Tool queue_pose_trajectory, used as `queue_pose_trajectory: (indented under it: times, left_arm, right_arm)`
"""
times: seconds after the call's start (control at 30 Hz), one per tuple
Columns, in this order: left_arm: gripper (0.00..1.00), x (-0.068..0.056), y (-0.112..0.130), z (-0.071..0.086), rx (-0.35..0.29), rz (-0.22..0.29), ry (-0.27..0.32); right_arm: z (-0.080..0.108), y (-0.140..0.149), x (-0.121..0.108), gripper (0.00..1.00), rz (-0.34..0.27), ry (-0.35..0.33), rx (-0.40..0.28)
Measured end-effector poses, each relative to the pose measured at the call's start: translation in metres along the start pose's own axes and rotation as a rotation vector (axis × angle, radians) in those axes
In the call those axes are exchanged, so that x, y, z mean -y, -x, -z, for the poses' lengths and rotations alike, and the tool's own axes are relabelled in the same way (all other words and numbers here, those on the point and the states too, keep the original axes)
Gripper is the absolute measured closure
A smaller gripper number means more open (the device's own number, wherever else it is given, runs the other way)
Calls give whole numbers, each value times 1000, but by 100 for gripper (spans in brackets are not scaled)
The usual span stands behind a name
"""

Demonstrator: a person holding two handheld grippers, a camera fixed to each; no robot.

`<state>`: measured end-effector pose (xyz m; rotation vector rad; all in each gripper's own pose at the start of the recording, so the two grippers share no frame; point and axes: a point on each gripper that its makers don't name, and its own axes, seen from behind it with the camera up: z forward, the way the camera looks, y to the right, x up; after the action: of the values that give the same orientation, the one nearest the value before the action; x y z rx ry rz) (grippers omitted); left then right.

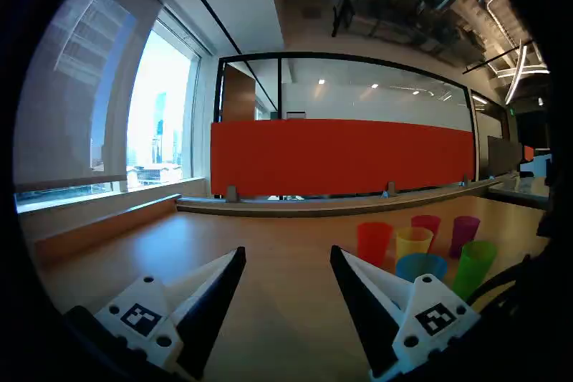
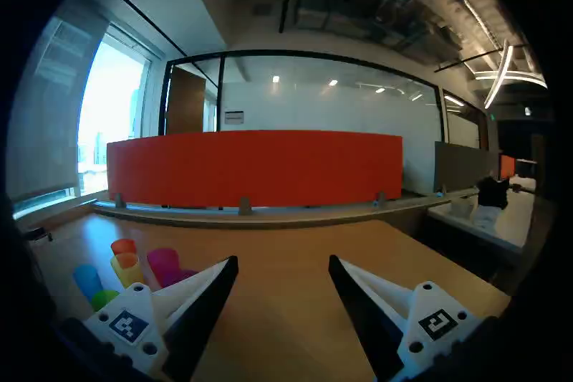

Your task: Pour water

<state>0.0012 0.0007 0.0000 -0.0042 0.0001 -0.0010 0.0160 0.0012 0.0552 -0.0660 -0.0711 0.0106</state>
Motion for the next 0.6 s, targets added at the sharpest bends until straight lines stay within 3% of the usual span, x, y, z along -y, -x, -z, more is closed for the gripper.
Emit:
queue_pose_trajectory:
  times: [0.1,0.23,0.6]
  left_arm:
    - [13,0,0,0,0,0,0]
    - [1,0,0,0,0,0,0]
    - [0,0,0,-1,1,0,0]
  right_arm:
    - [1,-1,-1,2,-1,-3,-8]
    - [2,-5,0,2,-1,-8,-23]
    - [2,-3,16,2,64,-59,-85]
